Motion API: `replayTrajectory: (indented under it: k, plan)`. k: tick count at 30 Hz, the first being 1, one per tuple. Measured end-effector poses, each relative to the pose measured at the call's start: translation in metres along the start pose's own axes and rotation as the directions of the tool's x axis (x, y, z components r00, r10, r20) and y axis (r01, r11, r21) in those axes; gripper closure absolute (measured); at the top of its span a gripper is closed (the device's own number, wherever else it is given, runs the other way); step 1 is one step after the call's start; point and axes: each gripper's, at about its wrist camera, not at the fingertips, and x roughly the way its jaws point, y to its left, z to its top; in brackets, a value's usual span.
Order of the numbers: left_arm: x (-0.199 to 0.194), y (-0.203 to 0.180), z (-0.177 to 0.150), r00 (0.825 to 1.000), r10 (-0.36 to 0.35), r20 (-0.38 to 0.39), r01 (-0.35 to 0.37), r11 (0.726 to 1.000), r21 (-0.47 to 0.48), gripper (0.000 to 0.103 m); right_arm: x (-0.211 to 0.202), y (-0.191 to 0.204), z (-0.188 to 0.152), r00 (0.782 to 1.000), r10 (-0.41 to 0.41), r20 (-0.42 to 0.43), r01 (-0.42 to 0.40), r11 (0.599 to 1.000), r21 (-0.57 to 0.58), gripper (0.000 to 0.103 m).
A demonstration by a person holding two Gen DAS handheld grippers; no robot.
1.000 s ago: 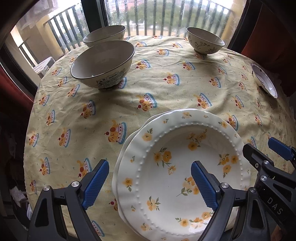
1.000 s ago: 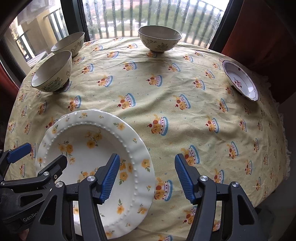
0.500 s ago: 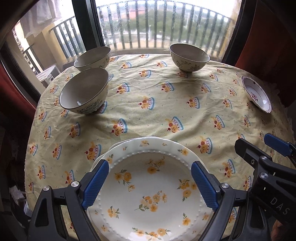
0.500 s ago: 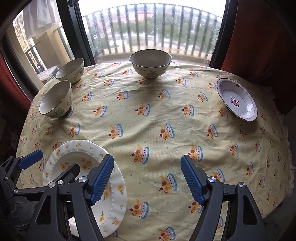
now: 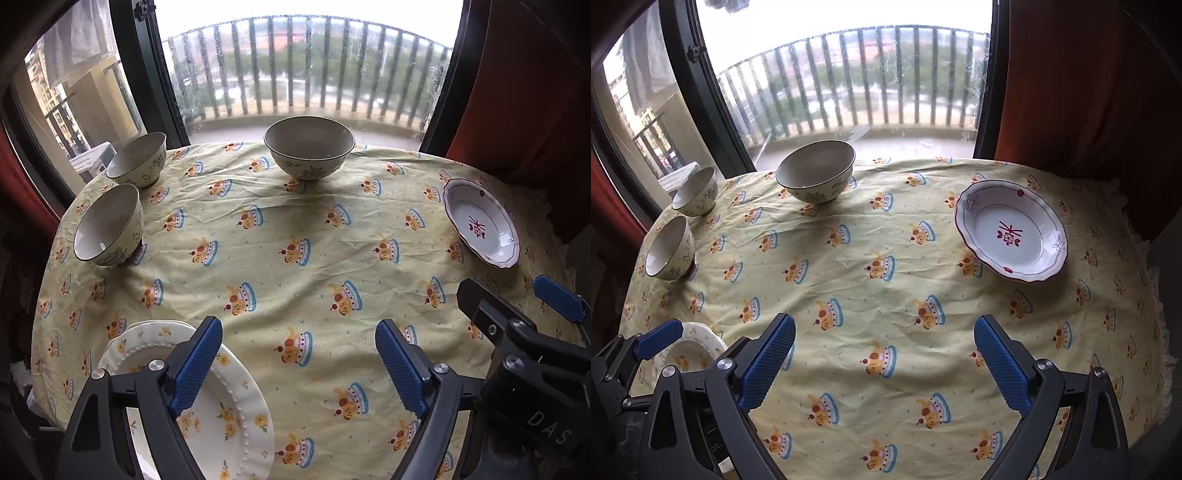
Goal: Organize plates and bowls
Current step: 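Move both grippers to the small red-rimmed white dish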
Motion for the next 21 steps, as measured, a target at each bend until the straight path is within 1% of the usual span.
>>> replayTrajectory:
  k: [2,5,10,12,13,16,18,21]
  plan:
    - [0.002,-0.016,0.006,1.000,-0.003,0.015,0.003,1.000,0.001,0.018,0.003,-0.017,0.006,1.000,0.000,-0.009,0.000,1.000,-0.001,0.004]
    - [0.008,-0.039,0.015,0.999,-0.021,0.024,0.021,1.000,-0.003,0.018,0.009,-0.043,0.015,0.999,0.046,-0.022,-0.046,0.999,0.019,0.004]
    - [0.021,-0.079,0.032,0.999,-0.013,0.042,0.013,1.000,-0.001,0.018,0.014,-0.080,0.029,1.000,0.017,0.010,-0.018,0.999,0.050,0.004]
    - [0.027,-0.093,0.040,0.999,-0.028,0.044,0.028,1.000,0.002,0.021,0.019,-0.095,0.036,1.000,0.014,0.013,-0.015,0.998,0.058,0.004]
    - [0.030,-0.100,0.043,0.998,-0.041,0.041,0.041,0.999,0.001,0.024,0.022,-0.102,0.039,1.000,0.016,0.017,-0.017,0.998,0.062,0.004]
    - [0.040,-0.119,0.052,0.997,-0.065,0.033,0.065,0.998,-0.004,0.027,0.029,-0.124,0.049,0.999,0.015,0.035,-0.017,0.997,0.069,0.004]
    - [0.048,-0.132,0.059,0.998,-0.058,0.039,0.058,0.998,0.008,0.027,0.032,-0.135,0.055,0.997,-0.002,0.072,-0.002,0.998,0.056,0.004]
    - [0.061,-0.150,0.072,0.998,-0.034,0.055,0.033,0.999,0.036,0.027,0.046,-0.153,0.065,0.997,-0.006,0.074,0.002,0.998,0.056,0.007]
